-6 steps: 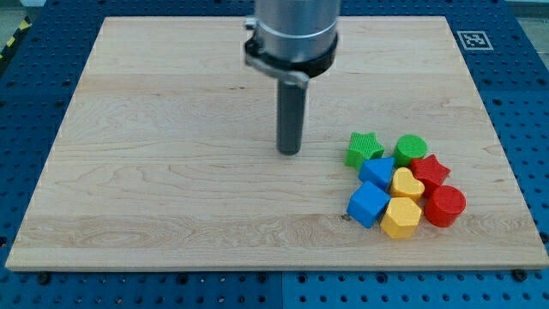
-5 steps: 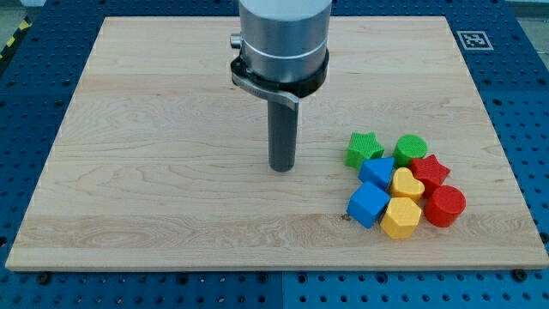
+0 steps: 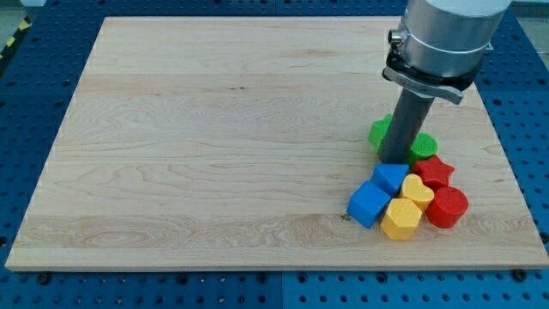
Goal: Separate the blue triangle and green circle
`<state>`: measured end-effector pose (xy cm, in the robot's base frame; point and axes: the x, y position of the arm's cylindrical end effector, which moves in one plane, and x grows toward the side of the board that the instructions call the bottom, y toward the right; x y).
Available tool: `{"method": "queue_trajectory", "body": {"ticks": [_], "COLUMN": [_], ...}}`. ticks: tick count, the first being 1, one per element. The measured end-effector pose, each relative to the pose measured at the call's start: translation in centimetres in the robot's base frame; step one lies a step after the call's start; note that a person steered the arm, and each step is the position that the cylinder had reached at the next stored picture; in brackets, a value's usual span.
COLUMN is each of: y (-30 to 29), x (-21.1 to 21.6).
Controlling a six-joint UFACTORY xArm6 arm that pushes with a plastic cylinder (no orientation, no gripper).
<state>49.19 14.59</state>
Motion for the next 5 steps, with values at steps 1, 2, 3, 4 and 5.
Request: {"method": "queue_trajectory", "body": {"ticks": [1, 2, 3, 4, 5], "y": [-0.4, 0.6, 3.0, 3.5, 3.5], "x": [3.7, 5.5, 2.0, -1.5, -1.4]}}
